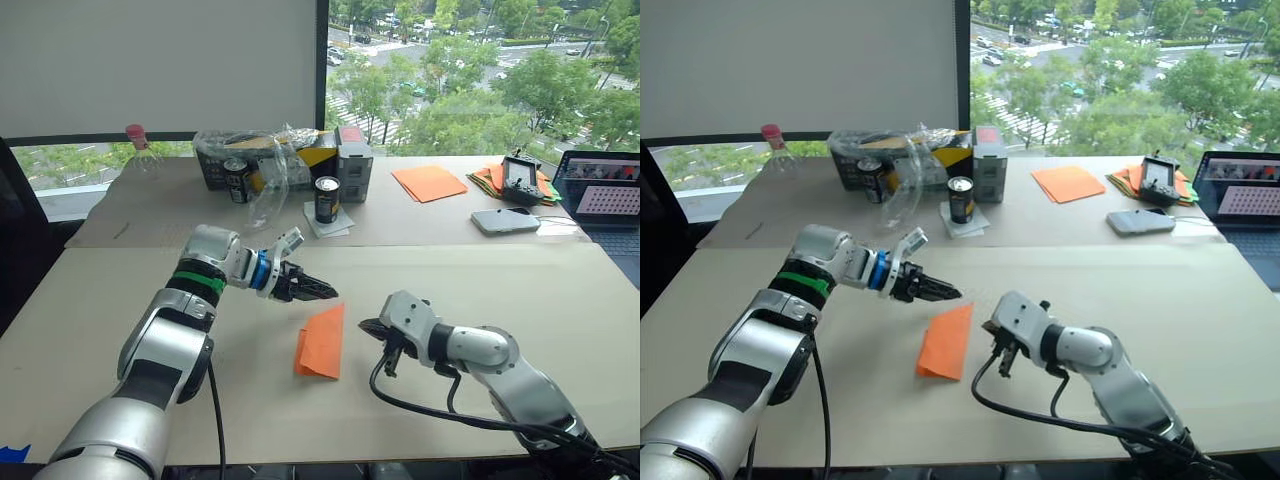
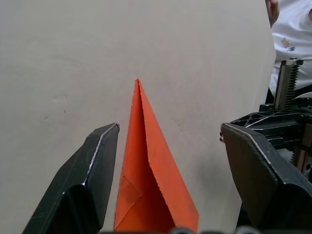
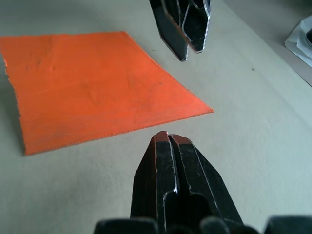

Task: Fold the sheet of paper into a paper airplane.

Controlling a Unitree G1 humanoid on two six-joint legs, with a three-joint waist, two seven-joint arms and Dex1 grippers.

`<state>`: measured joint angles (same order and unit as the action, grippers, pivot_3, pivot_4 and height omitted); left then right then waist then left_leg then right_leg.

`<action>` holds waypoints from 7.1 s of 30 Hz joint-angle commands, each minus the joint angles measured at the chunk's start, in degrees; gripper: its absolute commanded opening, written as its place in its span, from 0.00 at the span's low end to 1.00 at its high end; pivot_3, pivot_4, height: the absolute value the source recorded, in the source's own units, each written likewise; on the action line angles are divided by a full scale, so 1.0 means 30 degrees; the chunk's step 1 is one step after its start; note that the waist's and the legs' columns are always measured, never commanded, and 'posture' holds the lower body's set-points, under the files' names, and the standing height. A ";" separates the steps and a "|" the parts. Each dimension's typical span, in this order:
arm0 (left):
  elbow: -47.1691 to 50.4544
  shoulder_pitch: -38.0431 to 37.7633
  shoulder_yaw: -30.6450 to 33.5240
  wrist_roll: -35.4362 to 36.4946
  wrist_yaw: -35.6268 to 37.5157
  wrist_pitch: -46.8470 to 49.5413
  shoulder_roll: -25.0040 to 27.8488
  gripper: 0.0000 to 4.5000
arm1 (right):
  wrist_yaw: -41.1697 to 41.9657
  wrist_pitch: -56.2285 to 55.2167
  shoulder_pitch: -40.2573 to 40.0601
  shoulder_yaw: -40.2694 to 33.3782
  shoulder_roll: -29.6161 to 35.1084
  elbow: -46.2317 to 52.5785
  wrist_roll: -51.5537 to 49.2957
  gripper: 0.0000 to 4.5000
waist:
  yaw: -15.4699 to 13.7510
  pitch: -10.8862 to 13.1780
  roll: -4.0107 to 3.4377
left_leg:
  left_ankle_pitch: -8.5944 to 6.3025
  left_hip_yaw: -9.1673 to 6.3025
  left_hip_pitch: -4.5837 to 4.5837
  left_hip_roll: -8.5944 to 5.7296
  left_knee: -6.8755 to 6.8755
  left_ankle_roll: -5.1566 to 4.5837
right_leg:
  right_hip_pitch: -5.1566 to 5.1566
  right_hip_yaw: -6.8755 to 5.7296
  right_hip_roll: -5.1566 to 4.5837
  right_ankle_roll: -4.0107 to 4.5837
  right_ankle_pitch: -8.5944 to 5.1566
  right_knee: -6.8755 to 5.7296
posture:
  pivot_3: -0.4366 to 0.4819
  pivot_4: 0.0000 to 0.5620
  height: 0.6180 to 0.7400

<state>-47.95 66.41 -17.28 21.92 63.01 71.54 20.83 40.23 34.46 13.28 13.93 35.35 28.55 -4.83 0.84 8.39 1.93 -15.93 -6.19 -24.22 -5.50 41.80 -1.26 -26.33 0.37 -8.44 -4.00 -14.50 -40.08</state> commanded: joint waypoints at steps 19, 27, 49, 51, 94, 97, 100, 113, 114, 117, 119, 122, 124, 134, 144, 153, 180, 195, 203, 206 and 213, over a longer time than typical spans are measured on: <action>0.0011 0.0274 -0.0402 -0.0553 0.1570 0.1434 -0.0791 0.01 | -0.0393 0.0082 0.0661 -0.0431 -0.0142 0.0328 0.0100 0.00 | 0.0008 0.0008 0.0005 | 0.0001 0.0001 -0.0010 0.0000 0.0023 0.0000 | -0.0010 0.0003 0.0000 0.0000 0.0000 -0.0013 | 0.48 0.27 0.43; -0.0372 0.0255 0.4365 0.0463 -0.1835 0.3972 -0.1085 0.01 | -0.1417 0.0950 0.0343 -0.1343 -0.0581 0.0331 -0.0073 0.00 | -0.0001 0.0007 0.0005 | 0.0006 0.0000 -0.0009 0.0000 0.0032 0.0009 | -0.0016 0.0005 0.0000 0.0000 0.0001 -0.0032 | 0.48 0.27 0.43; 0.0378 0.0981 -0.0437 0.0545 0.1528 0.2748 -0.0684 0.78 | -0.1806 0.1613 0.0169 -0.1379 -0.0583 0.0837 0.0117 0.00 | -0.0001 0.0006 0.0003 | 0.0015 0.0014 -0.0014 -0.0006 0.0058 0.0026 | -0.0021 0.0022 -0.0003 0.0003 0.0006 -0.0056 | 0.48 0.27 0.43; 0.0410 0.0916 -0.1347 0.0088 0.2032 0.1847 -0.0761 0.78 | -0.1915 0.1765 0.0074 -0.1505 -0.0541 0.1029 0.0133 0.00 | 0.0002 0.0006 0.0002 | 0.0015 0.0015 -0.0016 -0.0005 0.0058 0.0026 | -0.0022 0.0022 -0.0002 0.0004 0.0006 -0.0057 | 0.48 0.27 0.43; 0.5843 -0.0612 2.5475 0.0908 -2.0810 0.6987 -0.8729 0.02 | -0.4236 0.0414 0.2731 -0.4090 -0.1658 -0.1126 0.0234 0.00 | -0.0139 0.0005 0.0007 | 0.0074 0.0023 -0.0039 -0.0005 0.0185 0.0142 | -0.0024 0.0041 -0.0031 -0.0014 0.0014 -0.0129 | 0.48 0.27 0.43; 0.9796 -0.0954 2.7643 0.1383 -2.3800 0.6987 -1.1628 0.02 | -0.4185 0.0299 0.2752 -0.3927 -0.1656 -0.1218 0.0230 0.00 | 0.0059 0.0038 0.0067 | 0.0076 0.0041 -0.0065 -0.0001 0.0209 0.0152 | -0.0058 0.0053 -0.0026 -0.0019 0.0018 -0.0151 | 0.48 0.27 0.43; 1.2324 -0.0785 2.8958 0.1398 -2.6082 0.6987 -1.3363 0.02 | -0.4182 0.0275 0.2799 -0.3784 -0.1748 -0.1270 0.0231 0.00 | 0.0086 0.0039 0.0067 | 0.0065 0.0102 -0.0059 0.0043 0.0201 0.0206 | -0.0139 0.0115 0.0001 -0.0016 0.0018 -0.0259 | 0.48 0.27 0.43; 1.3588 -0.0901 3.0596 0.4448 -2.9952 0.6987 -1.5444 0.02 | -0.4105 0.0288 0.3023 -0.3336 -0.2198 -0.1352 0.0284 0.00 | -0.0467 0.0044 0.0077 | 0.0037 0.0083 -0.0166 -0.0007 0.0387 0.0188 | -0.0183 0.0087 -0.0013 -0.0017 0.0018 -0.0328 | 0.48 0.27 0.43; 1.3363 -0.1026 3.0542 0.4545 -3.0089 0.6987 -1.5391 0.02 | -0.4095 0.0277 0.3068 -0.3261 -0.2216 -0.1393 0.0314 0.00 | -0.0468 0.0044 0.0077 | 0.0036 0.0084 -0.0173 -0.0006 0.0388 0.0192 | -0.0195 0.0088 -0.0013 -0.0017 0.0018 -0.0334 | 0.48 0.27 0.43; 1.3038 -0.1233 3.0414 0.4984 -3.0536 0.6987 -1.5395 0.02 | -0.4046 0.0286 0.3121 -0.3148 -0.2269 -0.1381 0.0347 0.00 | -0.0469 0.0045 0.0077 | 0.0037 0.0085 -0.0175 -0.0006 0.0387 0.0193 | -0.0200 0.0091 -0.0012 -0.0016 0.0018 -0.0335 | 0.48 0.27 0.43; 1.2905 -0.1341 3.0308 0.5336 -3.0827 0.6987 -1.5347 0.02 | -0.4015 0.0302 0.3171 -0.3083 -0.2280 -0.1383 0.0358 0.00 | -0.0461 0.0045 0.0077 | 0.0036 0.0085 -0.0177 -0.0005 0.0387 0.0193 | -0.0204 0.0092 -0.0011 -0.0017 0.0018 -0.0336 | 0.48 0.27 0.43; 1.2778 -0.1759 2.9882 0.6484 -3.1123 0.6987 -1.5143 0.07 | -0.3951 0.0303 0.3205 -0.2966 -0.2257 -0.1346 0.0352 0.00 | -0.0463 0.0045 0.0077 | 0.0035 0.0085 -0.0180 -0.0004 0.0387 0.0195 | -0.0209 0.0092 -0.0010 -0.0017 0.0018 -0.0338 | 0.48 0.27 0.43; 1.2673 -0.1967 2.9493 0.7440 -3.1496 0.6987 -1.4742 0.19 | -0.3858 0.0298 0.3261 -0.2798 -0.2262 -0.1354 0.0331 0.00 | -0.0464 0.0045 0.0078 | 0.0036 0.0085 -0.0193 -0.0003 0.0389 0.0196 | -0.0217 0.0091 -0.0011 -0.0016 0.0019 -0.0340 | 0.48 0.27 0.43; 1.2410 -0.3131 2.7668 1.2053 -3.4635 0.6987 -1.0949 0.94 | -0.2543 0.0296 0.3609 -0.2315 -0.2536 -0.1508 -0.0659 0.00 | -0.0390 0.0043 0.0077 | 0.0036 0.0086 -0.0205 -0.0003 0.0394 0.0197 | -0.0231 0.0101 -0.0010 -0.0016 0.0019 -0.0347 | 0.48 0.27 0.43; 1.6158 -0.9183 1.5159 1.3061 -2.4068 0.4604 0.1970 0.99 | -0.1354 -0.0868 0.4518 -0.1349 -0.2915 -0.3164 -0.0660 0.00 | 0.0227 0.0032 0.0099 | 0.0036 0.0123 -0.0216 0.0019 0.0400 0.0257 | -0.0373 0.0159 0.0013 0.0042 -0.0014 -0.0555 | 0.48 0.27 0.43; 2.1667 -1.5863 0.8596 0.6918 -1.0304 -0.7219 0.7392 1.00 | -0.0695 -0.1168 0.4874 -0.0066 -0.4112 -0.3712 -0.0742 0.06 | 0.0004 0.0032 0.0094 | 0.0023 0.0107 -0.0234 0.0028 0.0403 0.0231 | -0.0349 0.0138 0.0001 0.0061 -0.0019 -0.0485 | 0.48 0.27 0.43; 2.0135 -1.8500 0.7949 0.3017 -0.5166 -1.2277 0.8614 1.00 | -0.3923 -0.1591 0.9243 0.2413 -0.9809 -1.1957 0.2080 0.32 | 0.0491 0.0041 0.0063 | -0.0026 0.0095 -0.0325 0.0043 0.0356 0.0141 | -0.0593 0.0113 0.0015 0.0128 -0.0037 -0.0648 | 0.48 0.27 0.43; 1.8054 -1.6700 0.8188 0.3131 -0.3517 -1.3149 0.7644 1.00 | 0.6314 -1.4478 0.8472 0.4072 -0.1727 -1.0545 0.2242 0.03 | 0.0580 0.0043 0.0063 | -0.0032 0.0098 -0.0346 0.0035 0.0369 0.0132 | -0.0592 0.0093 0.0008 0.0121 -0.0040 -0.0638 | 0.48 0.27 0.43; 1.7982 -1.5739 0.6846 0.2535 -0.2136 -1.4002 0.6998 1.00 | 0.7016 -1.8250 0.7762 0.4330 -0.1009 -1.2095 0.3691 0.03 | 0.0493 0.0041 0.0067 | -0.0032 0.0107 -0.0348 0.0041 0.0384 0.0132 | -0.0583 0.0095 0.0004 0.0122 -0.0040 -0.0639 | 0.48 0.27 0.43; 1.7924 -1.5556 0.6245 0.2150 -0.1838 -1.4344 0.6751 1.00 | 0.6560 -1.8255 0.7059 0.4158 -0.0994 -1.1794 0.4134 0.03 | 0.0442 0.0039 0.0071 | -0.0032 0.0106 -0.0353 0.0040 0.0391 0.0132 | -0.0583 0.0095 0.0004 0.0123 -0.0039 -0.0640 | 0.48 0.27 0.43; 1.6924 -1.4601 0.4311 0.0729 -0.0600 -1.5659 0.6207 1.00 | 0.5665 -1.9279 0.5969 0.3992 -0.0638 -1.1627 0.5186 0.37 | 0.0431 0.0038 0.0070 | -0.0030 0.0107 -0.0358 0.0037 0.0396 0.0133 | -0.0584 0.0099 0.0005 0.0123 -0.0039 -0.0649 | 0.48 0.27 0.43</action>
<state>2.78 21.58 -3.88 25.10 60.06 26.44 39.45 57.89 -21.45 31.33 26.82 32.88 -7.32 9.90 2.14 8.50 2.15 -16.02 -5.87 -25.30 -5.39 42.99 -0.86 -28.08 0.66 -8.42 -3.63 -14.61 -42.02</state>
